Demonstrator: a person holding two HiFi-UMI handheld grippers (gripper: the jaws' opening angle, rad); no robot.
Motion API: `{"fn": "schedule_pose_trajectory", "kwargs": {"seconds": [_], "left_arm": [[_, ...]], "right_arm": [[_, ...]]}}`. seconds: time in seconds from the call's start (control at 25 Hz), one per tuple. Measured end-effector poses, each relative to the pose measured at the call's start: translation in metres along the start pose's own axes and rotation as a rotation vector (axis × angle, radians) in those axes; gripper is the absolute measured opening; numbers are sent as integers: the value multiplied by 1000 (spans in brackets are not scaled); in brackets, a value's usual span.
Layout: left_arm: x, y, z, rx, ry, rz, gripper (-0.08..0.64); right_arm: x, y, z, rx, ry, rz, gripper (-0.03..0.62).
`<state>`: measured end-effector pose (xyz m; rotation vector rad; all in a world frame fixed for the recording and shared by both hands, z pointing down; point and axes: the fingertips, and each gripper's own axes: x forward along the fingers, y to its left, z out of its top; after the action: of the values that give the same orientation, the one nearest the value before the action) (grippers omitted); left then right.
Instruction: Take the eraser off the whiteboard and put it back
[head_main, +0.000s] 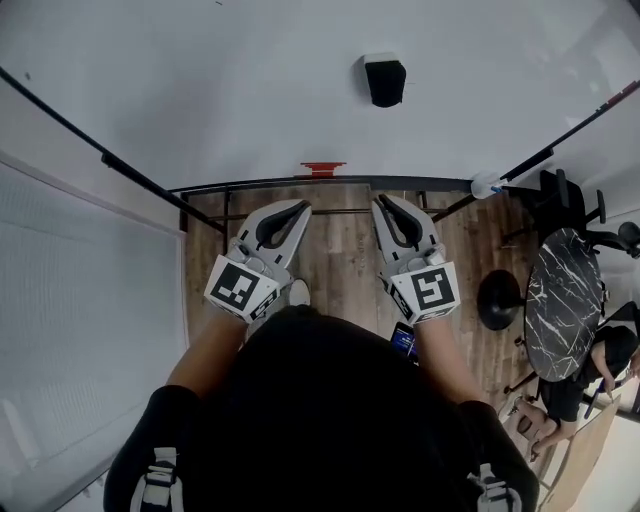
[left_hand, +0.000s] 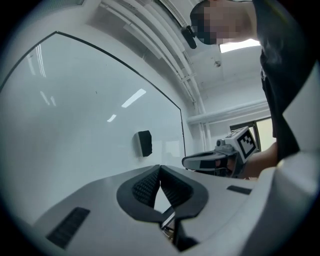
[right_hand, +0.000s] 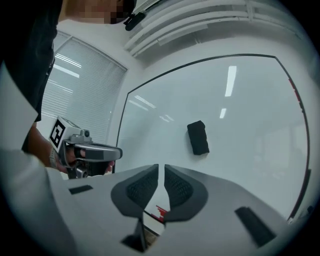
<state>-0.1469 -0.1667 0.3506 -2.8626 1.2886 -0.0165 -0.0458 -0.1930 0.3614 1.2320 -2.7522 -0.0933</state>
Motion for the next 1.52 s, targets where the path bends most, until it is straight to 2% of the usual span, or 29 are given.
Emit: {"fn": "schedule_pose_trajectory", "kwargs": {"seconds": [0.32,0.48,0.84,1.0,1.24,1.52], "left_arm": [[44,52,5,18,-1,-96,5],[62,59,8,23,-14,-139,5],[83,75,4,17,-10,-167,4],[86,81,2,13,-5,-171,4],[87,94,1,11,-6,-165,3],[85,99,0,1,-10,-161,5]], "right_arm": [[63,-62,35,-92,-18,-255,78],[81,-85,47,-115,-32,-336,115],[116,-116,53,-150,-9,-389,247],[127,-121,61,-168,-20,-403,282],[143,-128,69,-195,-26,-416,287],[150,-130,73,-220,9,-456,235]]}}
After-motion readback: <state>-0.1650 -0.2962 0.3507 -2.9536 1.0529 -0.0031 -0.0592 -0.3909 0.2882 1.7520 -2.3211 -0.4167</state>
